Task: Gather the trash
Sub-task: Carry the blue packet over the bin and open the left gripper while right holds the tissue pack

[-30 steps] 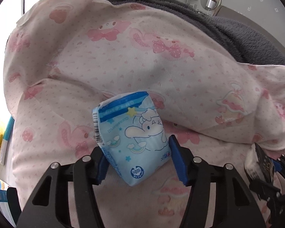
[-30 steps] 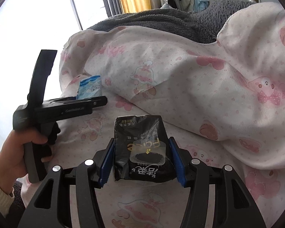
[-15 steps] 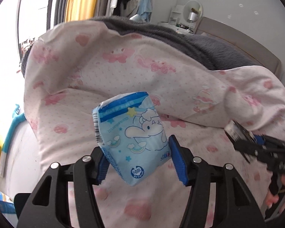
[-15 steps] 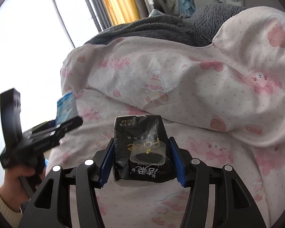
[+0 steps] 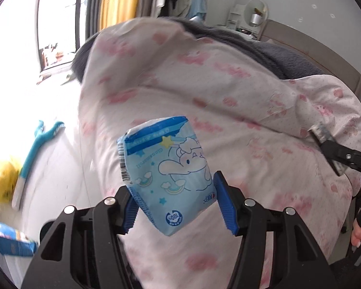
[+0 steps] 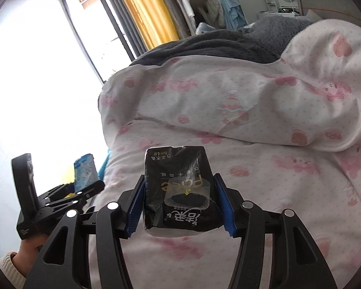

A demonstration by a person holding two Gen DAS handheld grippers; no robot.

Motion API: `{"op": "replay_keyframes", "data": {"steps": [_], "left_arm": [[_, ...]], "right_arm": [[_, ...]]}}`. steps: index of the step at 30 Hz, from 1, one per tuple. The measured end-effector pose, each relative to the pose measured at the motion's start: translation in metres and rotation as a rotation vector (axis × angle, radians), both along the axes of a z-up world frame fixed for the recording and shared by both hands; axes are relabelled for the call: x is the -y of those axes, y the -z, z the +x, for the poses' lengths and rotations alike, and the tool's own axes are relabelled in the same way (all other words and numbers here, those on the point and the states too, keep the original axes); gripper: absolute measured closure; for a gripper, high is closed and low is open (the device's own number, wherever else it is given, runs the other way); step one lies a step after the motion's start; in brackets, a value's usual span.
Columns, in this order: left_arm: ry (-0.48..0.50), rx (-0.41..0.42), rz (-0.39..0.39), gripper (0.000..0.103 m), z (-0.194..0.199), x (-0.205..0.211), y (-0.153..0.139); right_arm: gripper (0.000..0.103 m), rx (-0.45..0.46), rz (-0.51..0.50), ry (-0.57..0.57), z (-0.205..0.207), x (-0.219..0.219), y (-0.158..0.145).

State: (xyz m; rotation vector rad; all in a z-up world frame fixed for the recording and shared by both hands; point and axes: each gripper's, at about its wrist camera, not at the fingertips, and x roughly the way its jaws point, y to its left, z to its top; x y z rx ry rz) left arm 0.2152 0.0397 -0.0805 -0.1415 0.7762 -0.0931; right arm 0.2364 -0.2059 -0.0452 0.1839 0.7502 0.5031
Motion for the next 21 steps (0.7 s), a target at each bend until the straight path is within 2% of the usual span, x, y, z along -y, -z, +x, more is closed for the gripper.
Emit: {"op": "replay_keyframes", "data": {"steps": [7,13,21], "left_arm": [[-0.074,-0.055,-0.032,0.043,-0.029,-0.045,0.013],[-0.124,-0.108,-0.006,0.043,-0.046,-0.082,0.027],[-0.197,-0.233,-0.03,0.043,-0.059,-0.131,0.062]], "right_arm": [[0.047,0.034,-0.018,-0.084,-0.026,-0.054,-0.005],[0.047,0.054,-0.06,-0.179,-0.043,-0.104,-0.002],[0.047,0.038,-0.071,-0.259,-0.048,-0.155,0.007]]}}
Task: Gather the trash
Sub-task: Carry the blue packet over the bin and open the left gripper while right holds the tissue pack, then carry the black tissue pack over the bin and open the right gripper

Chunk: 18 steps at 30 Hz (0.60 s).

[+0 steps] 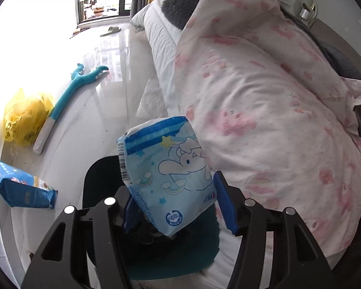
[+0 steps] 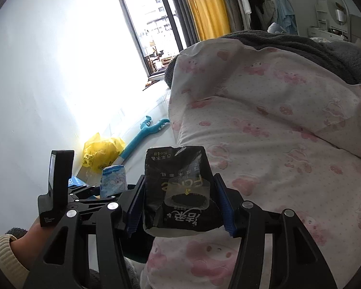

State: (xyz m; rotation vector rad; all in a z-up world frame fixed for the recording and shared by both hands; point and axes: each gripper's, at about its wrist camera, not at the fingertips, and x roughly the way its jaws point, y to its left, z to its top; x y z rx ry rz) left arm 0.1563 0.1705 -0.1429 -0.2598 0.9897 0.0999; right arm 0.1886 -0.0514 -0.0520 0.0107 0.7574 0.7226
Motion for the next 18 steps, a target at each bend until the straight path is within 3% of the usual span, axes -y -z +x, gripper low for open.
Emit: {"op": "replay_keyframes", "data": {"steps": [6,12,18], "left_arm": [[-0.025,-0.127,0.021,0.043,-0.01,-0.023,0.03],[-0.029,-0.251,-0.018,0.041,-0.026,-0.044,0.059],[0.005,-0.285,-0.029,0.024,-0.039,-0.052,0.066]], "right_arm": [[0.047,0.014,-0.042,-0.086,-0.01,-0.045,0.007],[0.047,-0.005,-0.062,-0.129,-0.014,-0.074,0.019],[0.047,-0.018,-0.091,-0.163,-0.015,-0.099,0.03]]}}
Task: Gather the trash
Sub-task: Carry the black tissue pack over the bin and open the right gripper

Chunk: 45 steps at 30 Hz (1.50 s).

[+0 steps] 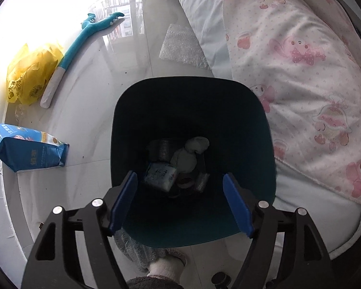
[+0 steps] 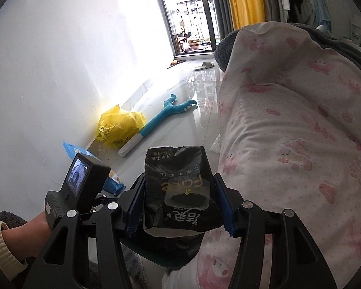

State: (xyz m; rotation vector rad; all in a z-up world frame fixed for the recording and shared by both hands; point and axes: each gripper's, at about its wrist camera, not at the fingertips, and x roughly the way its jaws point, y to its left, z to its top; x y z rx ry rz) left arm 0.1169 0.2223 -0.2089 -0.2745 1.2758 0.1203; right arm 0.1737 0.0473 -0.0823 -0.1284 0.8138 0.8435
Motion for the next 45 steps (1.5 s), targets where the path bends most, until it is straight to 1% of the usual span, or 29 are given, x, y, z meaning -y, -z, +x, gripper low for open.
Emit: {"op": "replay_keyframes", "data": {"steps": [3,5,7,11,14,17,20,24,27,32,33,35,37,38,39,41,43,45], "left_arm": [[0.009,0.021,0.005,0.023,-0.007,-0.004,-0.006],[0.006,0.042,0.014,0.02,-0.011,-0.009,-0.011],[-0.004,0.062,0.026,0.02,-0.015,-0.014,-0.016],[-0.019,0.087,0.034,0.02,-0.024,-0.023,-0.022],[-0.029,0.121,0.051,0.02,-0.031,-0.03,-0.03],[-0.023,0.168,0.1,0.02,-0.038,-0.032,-0.039],[-0.016,0.218,0.126,0.02,-0.045,-0.035,-0.049],[-0.049,0.29,0.158,0.02,-0.054,-0.045,-0.065],[-0.084,0.346,0.169,0.02,-0.06,-0.053,-0.077],[-0.111,0.398,0.183,0.02,-0.071,-0.06,-0.095],[-0.112,0.416,0.187,0.02,-0.074,-0.06,-0.1],[-0.109,0.457,0.195,0.02,-0.079,-0.058,-0.112],[-0.108,0.5,0.217,0.02,-0.084,-0.054,-0.125],[-0.109,0.527,0.22,0.019,-0.086,-0.052,-0.132],[-0.109,0.553,0.221,0.018,-0.088,-0.049,-0.14],[-0.11,0.602,0.238,0.01,-0.09,-0.043,-0.154],[-0.095,0.653,0.278,0.009,-0.093,-0.033,-0.17],[-0.087,0.691,0.311,0.007,-0.096,-0.023,-0.183]], "right_arm": [[0.047,0.0,-0.018,-0.012,-0.001,-0.012,0.004],[0.047,-0.002,-0.036,-0.02,-0.002,-0.018,0.009],[0.047,-0.015,-0.06,-0.029,-0.002,-0.026,0.015],[0.047,-0.049,-0.13,-0.044,0.004,-0.043,0.035],[0.047,-0.08,-0.164,-0.061,0.004,-0.054,0.05],[0.047,-0.112,-0.219,-0.07,0.004,-0.066,0.068],[0.047,-0.143,-0.246,-0.072,0.003,-0.075,0.081],[0.047,-0.165,-0.288,-0.074,0.0,-0.086,0.095],[0.047,-0.176,-0.318,-0.077,-0.001,-0.094,0.104],[0.047,-0.197,-0.364,-0.077,-0.004,-0.103,0.117],[0.046,-0.201,-0.379,-0.074,-0.004,-0.104,0.12],[0.035,-0.214,-0.402,-0.069,-0.004,-0.104,0.125],[0.031,-0.219,-0.411,-0.066,-0.005,-0.102,0.127],[0.028,-0.222,-0.414,-0.065,-0.006,-0.102,0.126],[0.027,-0.225,-0.412,-0.068,-0.008,-0.102,0.125],[0.025,-0.212,-0.406,-0.076,-0.012,-0.1,0.118],[0.023,-0.179,-0.402,-0.082,-0.017,-0.097,0.107],[0.021,-0.145,-0.376,-0.077,-0.022,-0.089,0.092]]}}
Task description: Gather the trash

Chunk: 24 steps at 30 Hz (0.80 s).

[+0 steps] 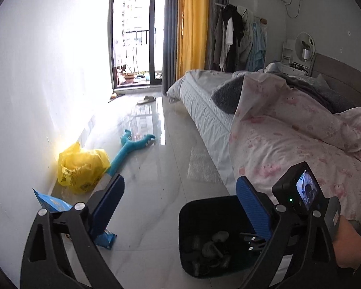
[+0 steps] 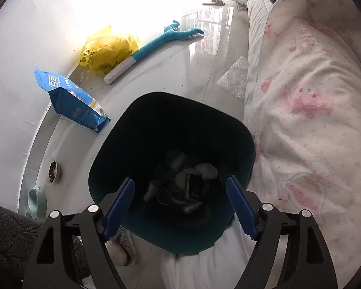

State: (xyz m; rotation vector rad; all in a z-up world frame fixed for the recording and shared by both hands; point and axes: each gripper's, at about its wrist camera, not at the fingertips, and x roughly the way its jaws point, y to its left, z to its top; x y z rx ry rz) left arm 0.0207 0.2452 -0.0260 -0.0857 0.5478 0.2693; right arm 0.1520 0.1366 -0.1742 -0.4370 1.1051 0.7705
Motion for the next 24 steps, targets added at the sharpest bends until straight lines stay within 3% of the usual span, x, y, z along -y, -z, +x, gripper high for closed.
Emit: {"op": "replay_keyframes", "data": {"steps": [7,10,16,24], "left_arm": [[-0.055,0.024,-0.009,0.004,-0.008,0.029,-0.02],[-0.03,0.048,-0.01,0.004,-0.01,0.047,-0.028],[0.025,0.087,0.03,0.003,-0.014,0.089,-0.04],[0.035,0.088,0.039,0.003,-0.017,0.127,-0.04]], "right_arm": [[0.013,0.162,0.084,0.022,-0.025,0.037,-0.063],[0.01,0.216,0.138,0.054,-0.035,0.064,-0.094],[0.004,0.347,0.219,0.151,-0.051,0.138,-0.15],[0.003,0.511,0.334,0.286,-0.079,0.242,-0.198]]}}
